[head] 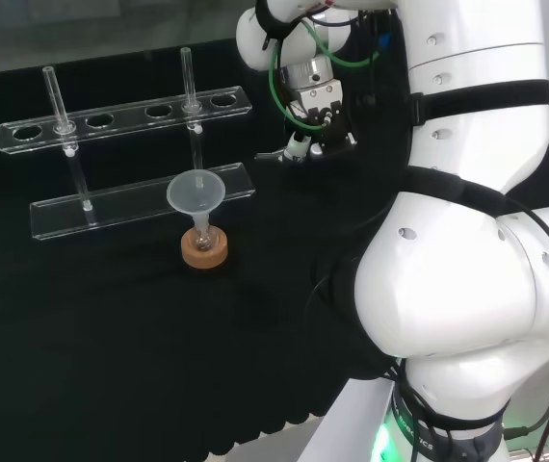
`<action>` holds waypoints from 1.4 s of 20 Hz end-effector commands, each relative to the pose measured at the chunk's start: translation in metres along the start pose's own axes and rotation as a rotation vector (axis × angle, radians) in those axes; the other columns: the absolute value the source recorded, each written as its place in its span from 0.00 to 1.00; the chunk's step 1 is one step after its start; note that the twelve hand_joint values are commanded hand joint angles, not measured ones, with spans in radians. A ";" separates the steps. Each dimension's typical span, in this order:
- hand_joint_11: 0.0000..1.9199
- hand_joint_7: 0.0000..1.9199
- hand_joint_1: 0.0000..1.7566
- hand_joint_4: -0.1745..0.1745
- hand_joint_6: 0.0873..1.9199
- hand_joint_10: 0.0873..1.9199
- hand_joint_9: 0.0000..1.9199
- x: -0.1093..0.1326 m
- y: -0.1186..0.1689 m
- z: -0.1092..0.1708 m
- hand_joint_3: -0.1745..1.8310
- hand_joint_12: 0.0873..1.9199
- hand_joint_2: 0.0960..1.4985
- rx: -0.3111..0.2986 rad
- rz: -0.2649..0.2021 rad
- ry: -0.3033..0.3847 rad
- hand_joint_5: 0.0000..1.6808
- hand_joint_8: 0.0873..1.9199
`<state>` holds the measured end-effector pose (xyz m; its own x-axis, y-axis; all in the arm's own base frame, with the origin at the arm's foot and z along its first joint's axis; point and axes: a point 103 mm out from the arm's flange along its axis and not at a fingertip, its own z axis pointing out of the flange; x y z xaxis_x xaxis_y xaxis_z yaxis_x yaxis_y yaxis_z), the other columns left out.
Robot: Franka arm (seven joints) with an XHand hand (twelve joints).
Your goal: Pick up the weighing funnel.
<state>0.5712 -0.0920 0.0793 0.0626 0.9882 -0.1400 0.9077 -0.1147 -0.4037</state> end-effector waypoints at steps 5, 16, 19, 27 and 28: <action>0.21 0.20 0.51 0.38 0.21 0.26 0.34 0.000 0.008 0.006 0.00 0.66 0.61 0.012 0.009 -0.011 0.32 0.33; 0.22 0.21 0.51 0.47 0.27 0.26 0.35 0.001 0.015 0.010 0.00 0.66 0.62 0.027 0.004 -0.016 0.42 0.32; 0.23 0.22 0.51 0.55 0.31 0.25 0.35 0.005 0.017 0.010 0.00 0.65 0.62 0.026 0.002 -0.018 0.49 0.32; 0.30 0.33 0.60 0.93 0.28 0.23 0.44 0.006 0.015 0.008 0.01 0.62 0.68 -0.013 0.022 -0.050 0.71 0.31; 0.33 0.36 0.62 0.97 0.26 0.21 0.47 0.005 0.013 0.005 0.01 0.60 0.68 -0.029 0.027 -0.047 0.74 0.30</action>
<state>0.5836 -0.0891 0.0620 0.0538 0.9850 -0.1642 0.9008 -0.1188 -0.4176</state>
